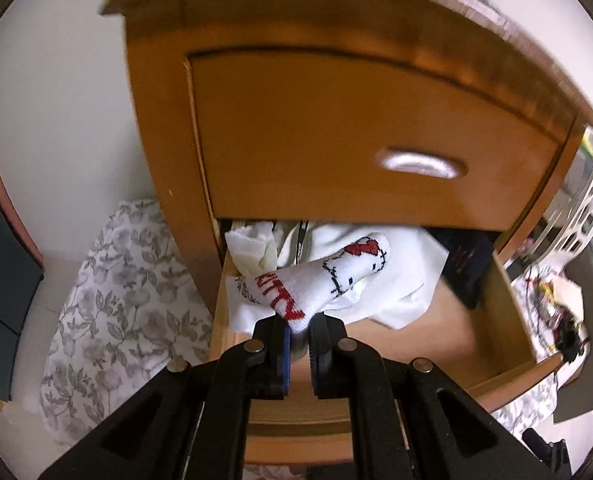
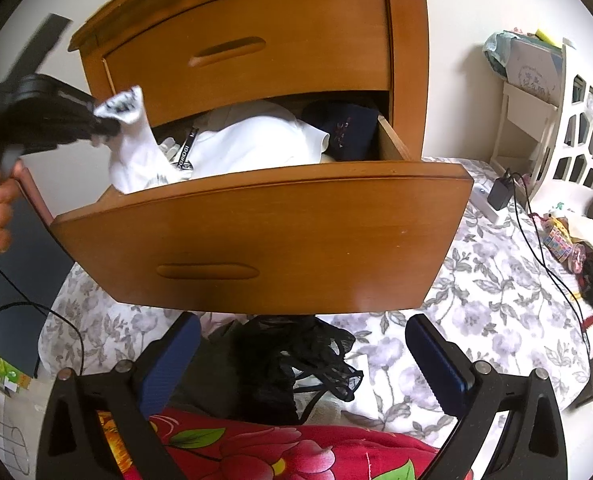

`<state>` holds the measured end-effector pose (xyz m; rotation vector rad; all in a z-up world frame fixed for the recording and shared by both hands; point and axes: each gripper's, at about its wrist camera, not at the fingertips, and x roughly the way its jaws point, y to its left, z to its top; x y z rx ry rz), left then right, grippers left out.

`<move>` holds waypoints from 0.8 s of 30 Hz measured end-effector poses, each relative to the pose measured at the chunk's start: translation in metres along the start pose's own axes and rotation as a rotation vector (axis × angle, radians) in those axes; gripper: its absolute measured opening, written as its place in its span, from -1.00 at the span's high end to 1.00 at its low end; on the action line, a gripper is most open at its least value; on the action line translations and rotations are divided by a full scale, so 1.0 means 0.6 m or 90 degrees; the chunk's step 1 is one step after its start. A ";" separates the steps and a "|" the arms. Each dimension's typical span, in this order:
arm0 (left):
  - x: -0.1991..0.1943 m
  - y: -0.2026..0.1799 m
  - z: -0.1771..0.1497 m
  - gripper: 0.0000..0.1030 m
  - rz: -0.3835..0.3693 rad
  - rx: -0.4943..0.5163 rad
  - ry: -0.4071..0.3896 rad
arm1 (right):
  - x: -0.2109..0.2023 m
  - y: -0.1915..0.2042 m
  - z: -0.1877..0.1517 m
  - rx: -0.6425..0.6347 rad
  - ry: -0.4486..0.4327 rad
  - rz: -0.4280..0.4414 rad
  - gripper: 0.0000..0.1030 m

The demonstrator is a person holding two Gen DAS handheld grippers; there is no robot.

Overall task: Organize soft objects
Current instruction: 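Lift the Hello Kitty sock up out of the drawer with the left gripper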

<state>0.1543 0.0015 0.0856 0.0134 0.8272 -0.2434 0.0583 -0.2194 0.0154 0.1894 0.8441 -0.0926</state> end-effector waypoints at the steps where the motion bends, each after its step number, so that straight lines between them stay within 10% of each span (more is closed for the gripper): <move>1: -0.009 0.002 0.000 0.86 -0.006 -0.007 -0.006 | -0.001 0.000 0.000 -0.001 -0.001 -0.002 -1.00; 24: -0.297 -0.004 -0.055 0.86 -0.028 0.001 -0.244 | -0.007 0.004 0.000 -0.012 -0.007 -0.029 -1.00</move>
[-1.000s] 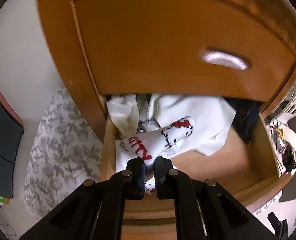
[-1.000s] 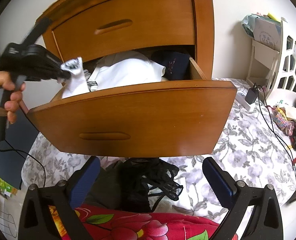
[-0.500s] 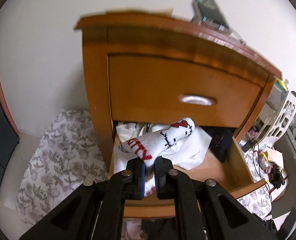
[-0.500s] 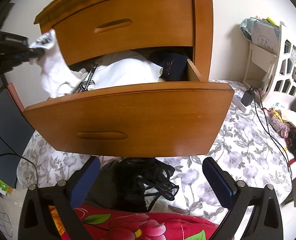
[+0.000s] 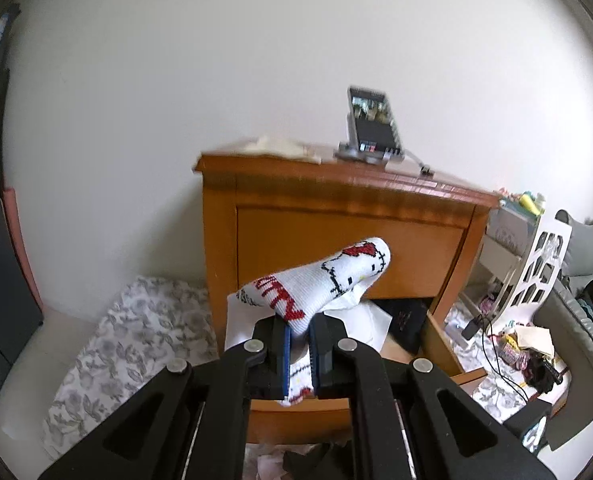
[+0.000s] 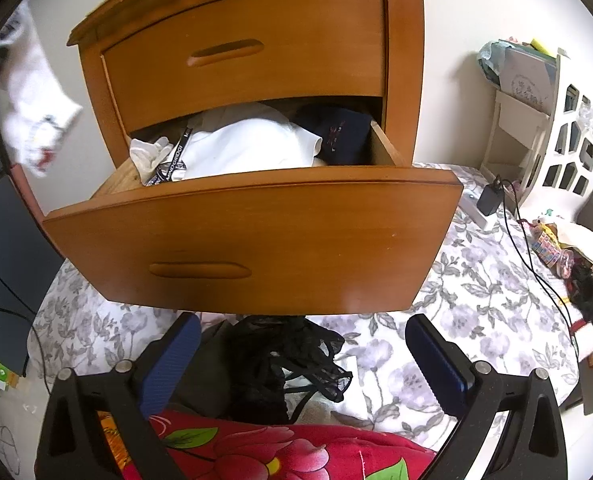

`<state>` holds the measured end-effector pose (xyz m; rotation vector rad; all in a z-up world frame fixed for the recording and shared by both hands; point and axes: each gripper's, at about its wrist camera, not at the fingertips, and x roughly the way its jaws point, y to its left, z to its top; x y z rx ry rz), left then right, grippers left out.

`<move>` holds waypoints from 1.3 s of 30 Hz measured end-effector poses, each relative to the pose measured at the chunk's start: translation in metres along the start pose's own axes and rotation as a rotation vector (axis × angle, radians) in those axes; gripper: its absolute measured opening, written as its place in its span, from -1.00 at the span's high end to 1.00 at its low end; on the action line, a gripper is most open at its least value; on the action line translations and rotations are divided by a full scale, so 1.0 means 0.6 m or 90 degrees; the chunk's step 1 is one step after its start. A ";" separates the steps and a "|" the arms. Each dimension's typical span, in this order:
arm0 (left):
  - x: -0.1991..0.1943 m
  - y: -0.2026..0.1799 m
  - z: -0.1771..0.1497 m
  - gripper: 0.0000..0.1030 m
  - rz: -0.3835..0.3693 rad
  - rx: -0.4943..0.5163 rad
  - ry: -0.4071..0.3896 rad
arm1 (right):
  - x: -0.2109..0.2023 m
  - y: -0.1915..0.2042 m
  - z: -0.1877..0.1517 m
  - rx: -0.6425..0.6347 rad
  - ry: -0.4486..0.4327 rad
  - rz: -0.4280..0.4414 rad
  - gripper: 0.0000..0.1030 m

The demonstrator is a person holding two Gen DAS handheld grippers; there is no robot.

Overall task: Organize soft objects
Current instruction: 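Lift the Hello Kitty sock up out of the drawer with the left gripper, then carry the Hello Kitty sock down toward the bedspread with the left gripper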

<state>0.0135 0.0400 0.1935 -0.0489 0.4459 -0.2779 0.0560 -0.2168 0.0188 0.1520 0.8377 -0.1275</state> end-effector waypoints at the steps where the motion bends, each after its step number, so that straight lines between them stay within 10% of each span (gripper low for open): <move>1: -0.015 -0.002 0.001 0.86 0.000 0.005 -0.012 | -0.001 0.001 0.000 -0.001 -0.001 -0.001 -1.00; 13: -0.111 -0.011 -0.021 0.86 -0.031 0.018 -0.054 | -0.004 0.002 -0.001 -0.003 -0.008 -0.007 -1.00; 39: -0.020 -0.052 -0.149 0.85 -0.114 0.070 0.170 | -0.005 0.003 -0.001 -0.003 -0.007 -0.013 -1.00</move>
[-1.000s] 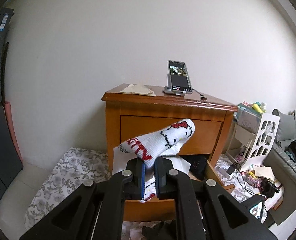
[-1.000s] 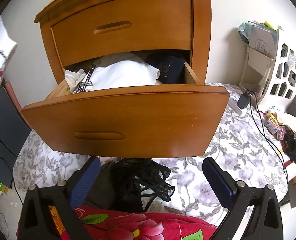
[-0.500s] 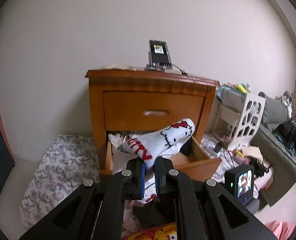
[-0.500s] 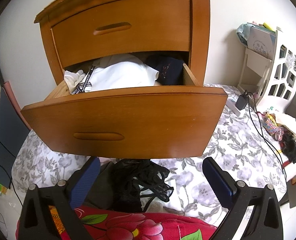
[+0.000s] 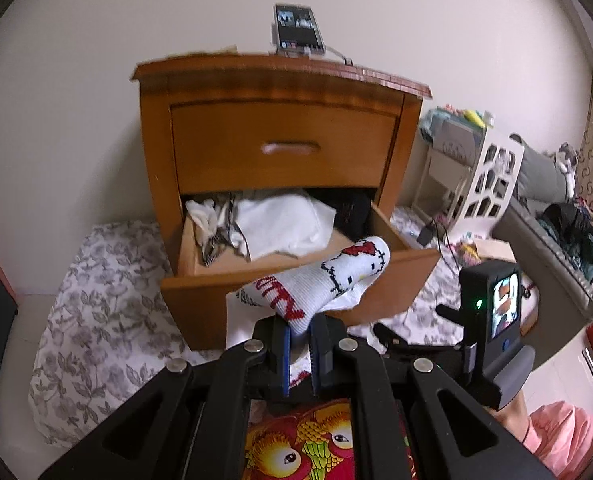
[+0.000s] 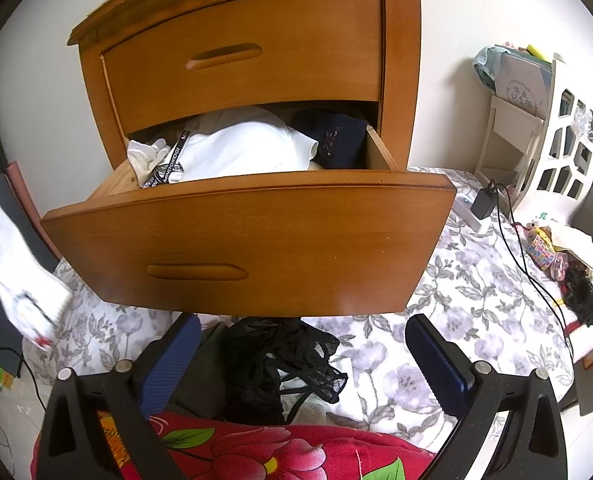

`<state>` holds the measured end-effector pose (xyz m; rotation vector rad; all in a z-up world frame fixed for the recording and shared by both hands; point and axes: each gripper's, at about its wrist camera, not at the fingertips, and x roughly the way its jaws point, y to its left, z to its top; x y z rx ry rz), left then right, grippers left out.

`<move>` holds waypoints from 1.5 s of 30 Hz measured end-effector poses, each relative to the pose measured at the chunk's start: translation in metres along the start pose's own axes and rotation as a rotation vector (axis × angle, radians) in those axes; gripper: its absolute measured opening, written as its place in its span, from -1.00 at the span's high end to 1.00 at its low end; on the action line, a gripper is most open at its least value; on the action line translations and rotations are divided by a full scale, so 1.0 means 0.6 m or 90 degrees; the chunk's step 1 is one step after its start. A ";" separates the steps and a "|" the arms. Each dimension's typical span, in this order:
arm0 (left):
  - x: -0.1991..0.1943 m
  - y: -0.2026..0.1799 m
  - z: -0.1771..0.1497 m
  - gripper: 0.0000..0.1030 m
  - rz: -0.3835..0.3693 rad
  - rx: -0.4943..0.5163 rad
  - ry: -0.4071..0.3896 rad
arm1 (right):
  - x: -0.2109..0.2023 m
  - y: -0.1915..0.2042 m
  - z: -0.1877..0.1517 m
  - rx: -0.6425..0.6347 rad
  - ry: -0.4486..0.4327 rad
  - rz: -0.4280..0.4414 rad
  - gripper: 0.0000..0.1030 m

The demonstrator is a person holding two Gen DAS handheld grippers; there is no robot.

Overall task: Organize soft objects
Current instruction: 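Carry the Hello Kitty sock down toward the bedspread with the left gripper, then lower the sock onto the bedspread and open the left gripper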

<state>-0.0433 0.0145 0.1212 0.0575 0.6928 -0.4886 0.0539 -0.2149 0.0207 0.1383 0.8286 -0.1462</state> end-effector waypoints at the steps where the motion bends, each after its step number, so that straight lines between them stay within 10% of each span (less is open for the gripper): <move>1: 0.008 -0.003 -0.003 0.85 -0.001 0.003 0.010 | 0.000 0.000 0.000 0.000 0.000 0.000 -1.00; 32: 0.241 0.007 -0.116 0.81 0.049 -0.067 0.231 | 0.004 -0.001 -0.002 0.003 0.003 0.001 -1.00; 37: 0.242 0.017 -0.115 -0.14 0.077 -0.086 0.232 | 0.004 0.000 -0.004 0.002 0.005 0.001 -1.00; 45: 0.237 0.011 -0.110 -0.27 0.088 -0.071 0.216 | 0.006 -0.001 -0.004 0.002 0.007 0.000 -1.00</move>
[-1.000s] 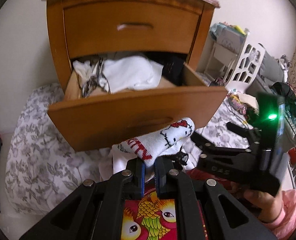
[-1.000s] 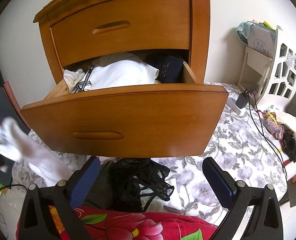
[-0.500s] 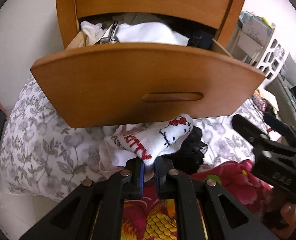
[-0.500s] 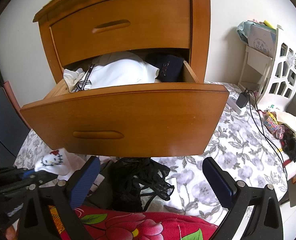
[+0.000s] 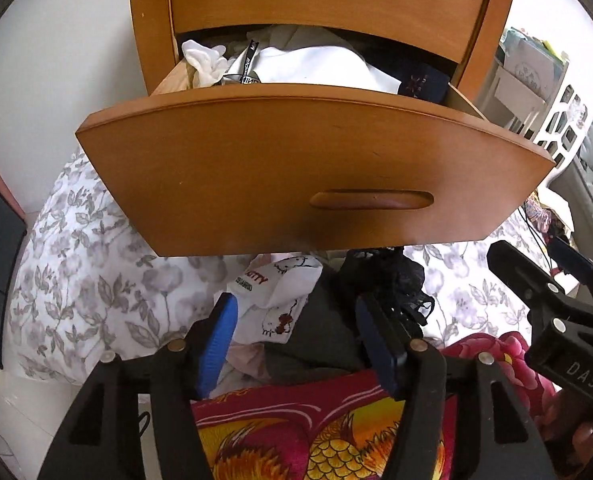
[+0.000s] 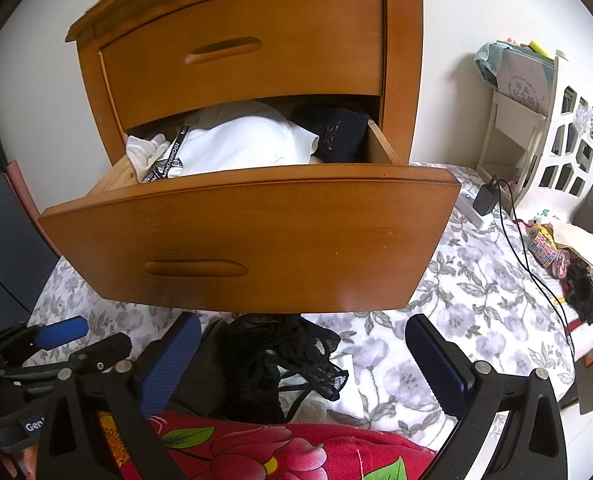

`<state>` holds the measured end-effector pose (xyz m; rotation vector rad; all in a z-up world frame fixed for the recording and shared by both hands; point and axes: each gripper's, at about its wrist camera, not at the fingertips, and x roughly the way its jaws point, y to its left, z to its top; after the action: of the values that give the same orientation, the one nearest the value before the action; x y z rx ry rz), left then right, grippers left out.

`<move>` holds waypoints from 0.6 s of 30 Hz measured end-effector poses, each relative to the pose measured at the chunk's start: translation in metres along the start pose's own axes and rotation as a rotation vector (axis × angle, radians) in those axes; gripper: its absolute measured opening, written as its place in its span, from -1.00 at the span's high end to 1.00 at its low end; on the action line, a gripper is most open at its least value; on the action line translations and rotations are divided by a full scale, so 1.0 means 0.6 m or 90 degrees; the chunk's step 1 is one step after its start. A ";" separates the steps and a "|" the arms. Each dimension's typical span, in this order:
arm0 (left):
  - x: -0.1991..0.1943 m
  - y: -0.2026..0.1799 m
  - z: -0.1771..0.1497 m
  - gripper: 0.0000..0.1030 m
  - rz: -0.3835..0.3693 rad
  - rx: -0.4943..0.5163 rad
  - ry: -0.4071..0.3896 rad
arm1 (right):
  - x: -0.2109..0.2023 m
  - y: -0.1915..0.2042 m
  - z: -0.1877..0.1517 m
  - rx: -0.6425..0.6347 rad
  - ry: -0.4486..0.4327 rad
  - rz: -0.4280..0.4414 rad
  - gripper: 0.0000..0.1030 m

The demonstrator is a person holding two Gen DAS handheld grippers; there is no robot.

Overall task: Organize soft objects
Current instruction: 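Lower the sock onto the bedspread and open the left gripper, then withdraw the open left gripper from the Hello Kitty sock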

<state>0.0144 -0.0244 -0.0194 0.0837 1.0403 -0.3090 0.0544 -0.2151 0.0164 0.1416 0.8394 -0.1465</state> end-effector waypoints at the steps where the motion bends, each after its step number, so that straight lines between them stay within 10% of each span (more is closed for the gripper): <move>1: -0.001 0.001 0.000 -0.37 0.002 -0.002 -0.003 | 0.000 0.000 0.001 0.000 0.000 0.000 -1.00; 18: -0.052 0.022 0.013 -0.89 0.017 -0.032 -0.123 | 0.001 0.000 -0.001 -0.002 0.004 -0.001 -1.00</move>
<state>0.0102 -0.0070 0.0104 0.0217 0.8533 -0.2610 0.0543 -0.2149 0.0155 0.1395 0.8455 -0.1459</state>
